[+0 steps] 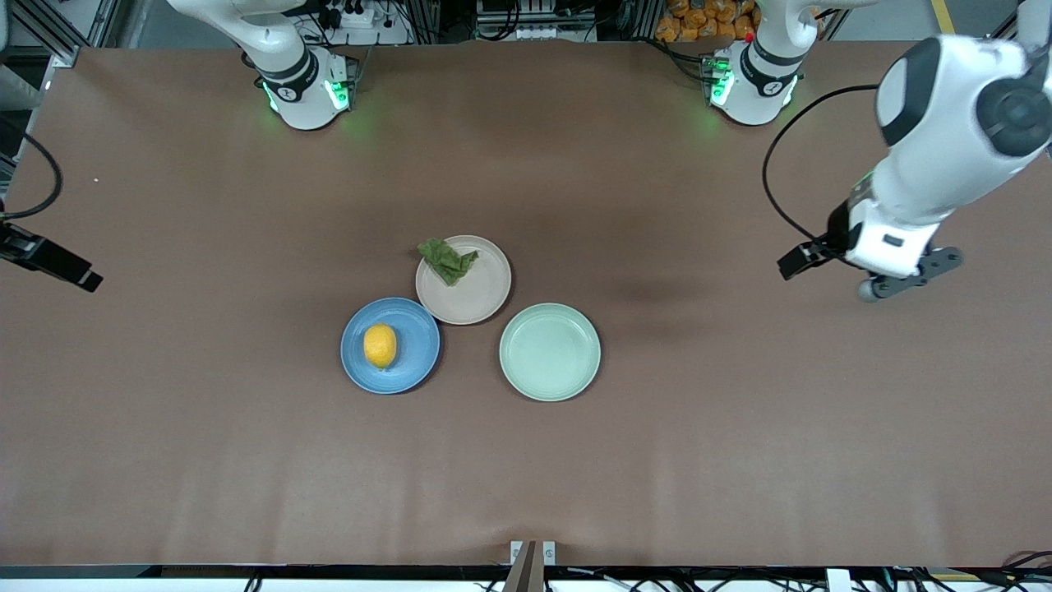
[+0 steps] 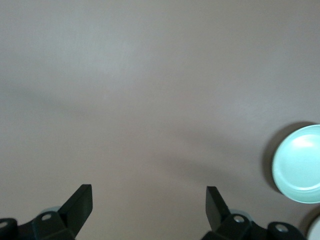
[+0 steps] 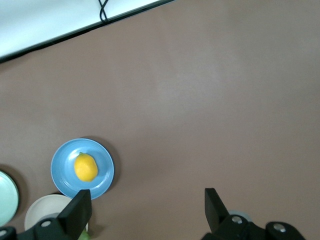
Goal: Place lemon and lettuce in plates
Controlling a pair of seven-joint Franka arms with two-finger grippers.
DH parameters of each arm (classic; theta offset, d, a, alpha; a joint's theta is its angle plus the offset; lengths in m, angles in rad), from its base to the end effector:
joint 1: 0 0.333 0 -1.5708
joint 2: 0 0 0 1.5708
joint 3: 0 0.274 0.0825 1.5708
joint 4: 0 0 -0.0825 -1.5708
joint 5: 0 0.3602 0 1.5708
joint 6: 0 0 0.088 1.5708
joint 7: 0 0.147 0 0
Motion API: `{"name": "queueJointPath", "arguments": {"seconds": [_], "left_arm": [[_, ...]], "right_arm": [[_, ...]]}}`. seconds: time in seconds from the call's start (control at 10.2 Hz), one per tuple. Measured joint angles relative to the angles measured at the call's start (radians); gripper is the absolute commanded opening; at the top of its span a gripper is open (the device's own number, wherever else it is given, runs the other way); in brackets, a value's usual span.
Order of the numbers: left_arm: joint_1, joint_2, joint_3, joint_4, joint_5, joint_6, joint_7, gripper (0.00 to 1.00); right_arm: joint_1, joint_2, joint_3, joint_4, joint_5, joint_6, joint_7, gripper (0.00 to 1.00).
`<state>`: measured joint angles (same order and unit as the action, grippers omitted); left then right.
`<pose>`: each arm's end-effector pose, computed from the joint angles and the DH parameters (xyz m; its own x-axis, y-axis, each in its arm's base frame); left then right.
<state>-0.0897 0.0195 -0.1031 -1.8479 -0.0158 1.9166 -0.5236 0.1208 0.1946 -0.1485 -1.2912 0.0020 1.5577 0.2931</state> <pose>0.5410 -0.1071 0.4365 0.9434 0.3300 0.0341 0.3287 -0.9436 0.0394 0.5837 -0.0078 0.5595 0.9473 -0.3105 0.0784 -0.3118 -0.9502 0.0041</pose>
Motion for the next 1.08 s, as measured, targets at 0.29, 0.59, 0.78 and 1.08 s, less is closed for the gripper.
{"name": "queueJointPath", "arguments": {"seconds": [0.29,0.59,0.78,1.08], "left_arm": [[0.0,-0.068,-0.011,0.039,0.0,-0.011,0.074,1.0],[0.001,-0.087,-0.016,0.115,0.0,-0.111,0.183,1.0],[0.002,-0.086,-0.016,0.145,0.0,-0.157,0.208,1.0],[0.004,-0.084,-0.015,0.202,0.0,-0.252,0.285,1.0]], "right_arm": [[-0.003,-0.001,-0.007,0.002,-0.005,-0.001,-0.014,1.0],[-0.002,-0.008,-0.007,0.003,-0.006,-0.021,-0.014,1.0],[-0.005,-0.019,-0.01,-0.008,-0.007,-0.067,-0.014,1.0],[-0.005,-0.082,-0.01,-0.122,-0.007,-0.038,-0.014,1.0]]}}
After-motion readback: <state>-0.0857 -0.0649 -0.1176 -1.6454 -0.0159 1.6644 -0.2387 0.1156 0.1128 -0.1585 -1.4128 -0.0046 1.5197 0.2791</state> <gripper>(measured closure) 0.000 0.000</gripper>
